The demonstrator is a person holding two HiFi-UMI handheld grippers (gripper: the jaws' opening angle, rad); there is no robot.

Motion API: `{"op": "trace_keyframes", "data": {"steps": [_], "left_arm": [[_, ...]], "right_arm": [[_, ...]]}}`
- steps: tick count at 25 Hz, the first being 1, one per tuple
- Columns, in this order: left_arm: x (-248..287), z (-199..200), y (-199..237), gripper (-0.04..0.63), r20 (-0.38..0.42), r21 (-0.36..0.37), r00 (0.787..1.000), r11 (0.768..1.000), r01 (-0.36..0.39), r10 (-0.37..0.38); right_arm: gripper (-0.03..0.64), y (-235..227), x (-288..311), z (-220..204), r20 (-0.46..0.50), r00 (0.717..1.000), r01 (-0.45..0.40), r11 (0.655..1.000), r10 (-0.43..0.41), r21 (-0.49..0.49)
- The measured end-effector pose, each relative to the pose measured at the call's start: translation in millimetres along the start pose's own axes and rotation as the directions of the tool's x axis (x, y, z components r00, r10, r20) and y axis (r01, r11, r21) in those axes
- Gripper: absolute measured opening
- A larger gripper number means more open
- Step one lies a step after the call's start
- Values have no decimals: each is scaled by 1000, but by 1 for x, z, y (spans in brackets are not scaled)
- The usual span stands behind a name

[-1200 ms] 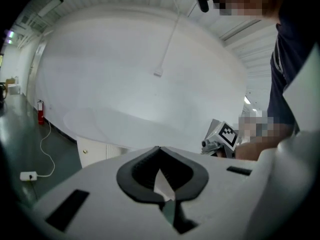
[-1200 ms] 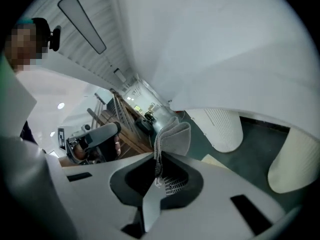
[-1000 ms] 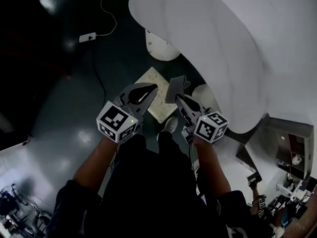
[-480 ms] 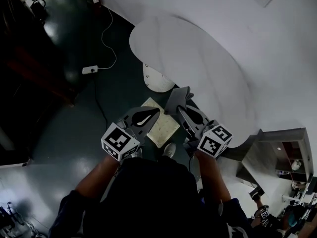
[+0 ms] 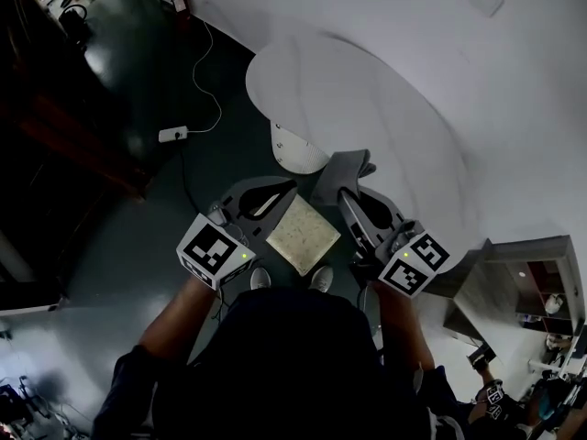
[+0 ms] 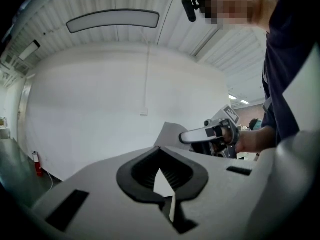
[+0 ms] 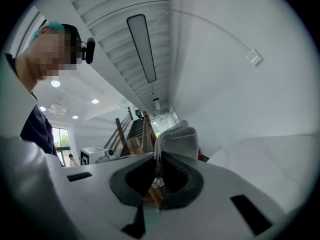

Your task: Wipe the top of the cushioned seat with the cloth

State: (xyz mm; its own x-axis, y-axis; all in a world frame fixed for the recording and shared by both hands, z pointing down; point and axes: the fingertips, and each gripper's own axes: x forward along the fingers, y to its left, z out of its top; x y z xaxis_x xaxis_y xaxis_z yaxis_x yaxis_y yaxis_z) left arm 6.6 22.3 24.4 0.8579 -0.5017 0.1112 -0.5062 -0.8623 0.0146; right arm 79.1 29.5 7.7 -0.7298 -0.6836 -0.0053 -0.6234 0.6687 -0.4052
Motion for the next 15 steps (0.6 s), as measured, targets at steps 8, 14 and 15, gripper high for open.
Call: {"op": "trace_keyframes", "data": {"steps": [8,14,15], "left_arm": [[9,11,15,8,32,-10,999,1000,-28,28],[27,12,4,8,29,-4,999,1000,-22,22],[29,11,3,8,26,-5,999,1000,-21,21]], "right_arm": [[34,-1,6,16,5,1000,-19,999,19,-31],[34,-9,-8,23,11,1000,-16,999,17,-50],[34,-10,-9,23,7,1000,-15,998,15,-58]]}}
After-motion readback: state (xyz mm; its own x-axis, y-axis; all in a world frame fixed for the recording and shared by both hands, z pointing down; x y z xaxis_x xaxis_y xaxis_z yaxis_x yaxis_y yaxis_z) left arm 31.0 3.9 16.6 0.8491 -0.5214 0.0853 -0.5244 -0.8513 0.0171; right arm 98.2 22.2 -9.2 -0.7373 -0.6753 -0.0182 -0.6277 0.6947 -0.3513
